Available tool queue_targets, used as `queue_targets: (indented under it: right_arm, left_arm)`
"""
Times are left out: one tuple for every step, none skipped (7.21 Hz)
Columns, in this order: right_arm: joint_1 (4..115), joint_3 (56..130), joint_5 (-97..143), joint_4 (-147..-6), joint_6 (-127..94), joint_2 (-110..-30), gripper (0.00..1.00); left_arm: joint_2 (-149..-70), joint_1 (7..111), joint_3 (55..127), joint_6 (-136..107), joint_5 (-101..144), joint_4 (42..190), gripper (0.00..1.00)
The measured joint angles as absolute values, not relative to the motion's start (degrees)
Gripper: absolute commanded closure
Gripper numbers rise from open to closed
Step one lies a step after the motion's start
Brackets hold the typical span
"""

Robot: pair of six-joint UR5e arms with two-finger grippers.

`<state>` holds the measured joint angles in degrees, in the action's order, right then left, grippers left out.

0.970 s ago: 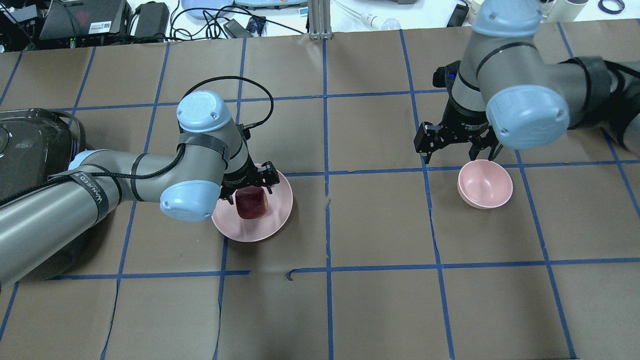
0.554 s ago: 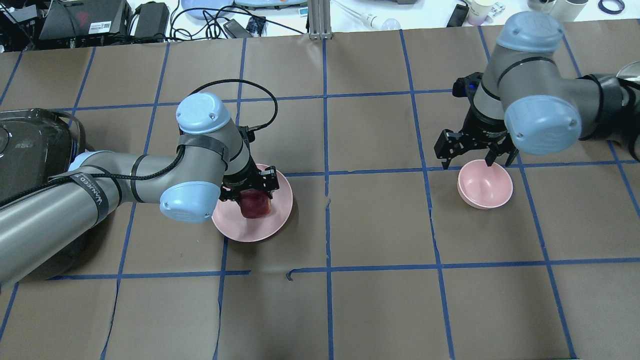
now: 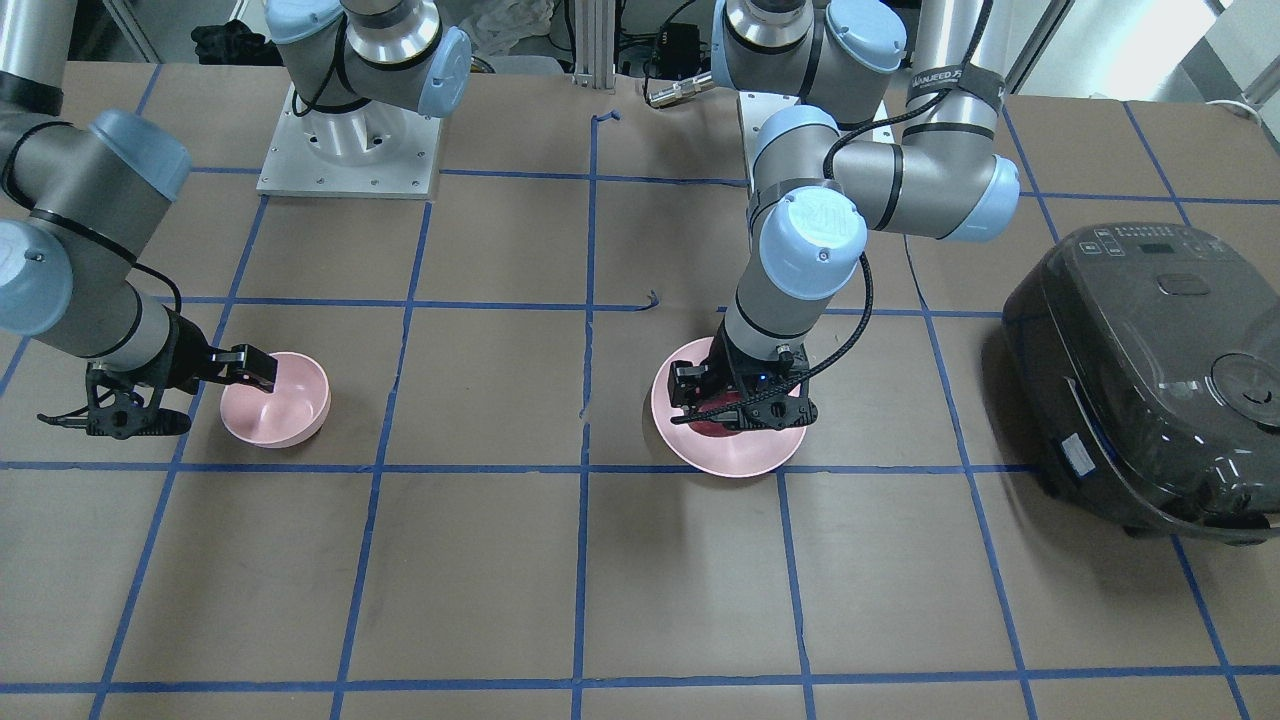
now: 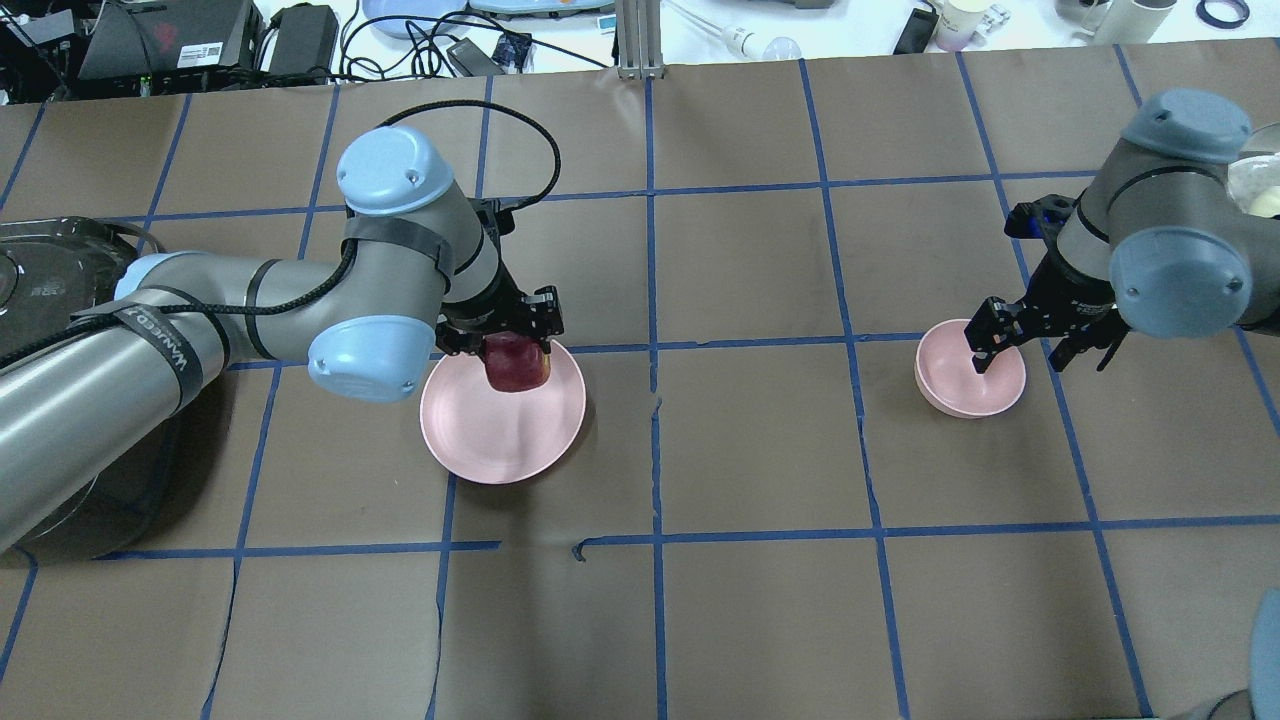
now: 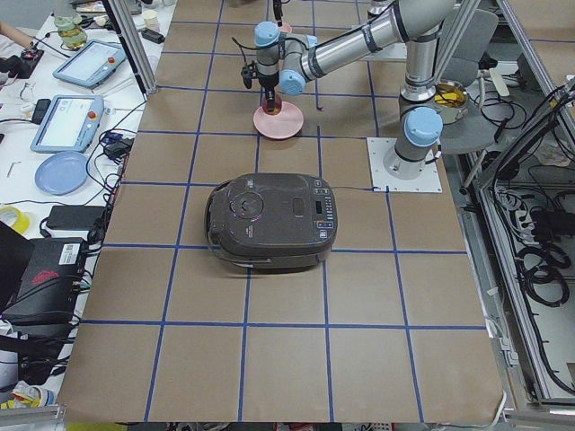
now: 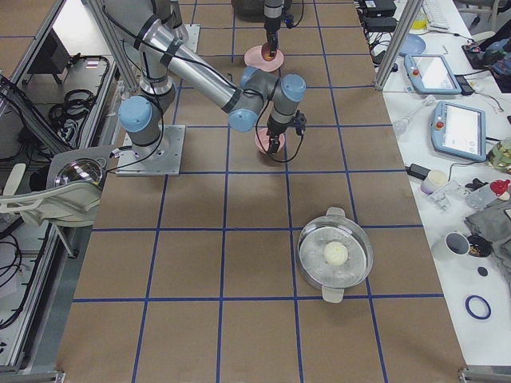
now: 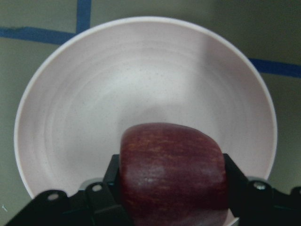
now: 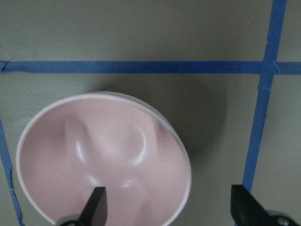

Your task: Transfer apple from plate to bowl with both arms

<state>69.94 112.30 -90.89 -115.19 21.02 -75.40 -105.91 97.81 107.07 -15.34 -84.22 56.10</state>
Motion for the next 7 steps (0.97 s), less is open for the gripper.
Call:
queue_targets:
  right_arm:
    - [69.56, 113.17, -90.96, -116.73, 23.33, -74.90, 1.00]
    - [69.37, 113.78, -91.18, -118.04, 26.02, -74.71, 1.00]
    - [69.30, 114.02, -91.55, -118.74, 28.11, -74.68, 1.00]
    - [69.28, 114.06, -91.76, -119.19, 29.03, -74.69, 1.00]
    - [69.26, 114.02, -91.80, -119.47, 29.35, -74.73, 1.00]
    - [69.31, 113.81, -91.62, -119.52, 29.29, -74.92, 1.00]
    - [69.73, 113.09, -90.33, -119.19, 29.03, -75.33, 1.00]
  left_arm:
    - [-106.36, 98.57, 104.05, -15.59, -83.46, 57.80, 0.87]
    - [-106.82, 99.21, 102.03, -16.03, -83.09, 58.49, 0.89]
    - [-107.12, 99.51, 100.67, -16.67, -82.22, 58.71, 0.89]
    - [-107.37, 99.68, 99.48, -17.38, -81.25, 59.18, 0.89]
    - [-107.58, 100.07, 98.47, -18.14, -80.94, 59.99, 0.89]
    - [-107.95, 100.67, 97.89, -18.91, -80.76, 60.30, 0.89]
    - [-108.39, 101.12, 97.67, -20.06, -80.54, 60.20, 0.89]
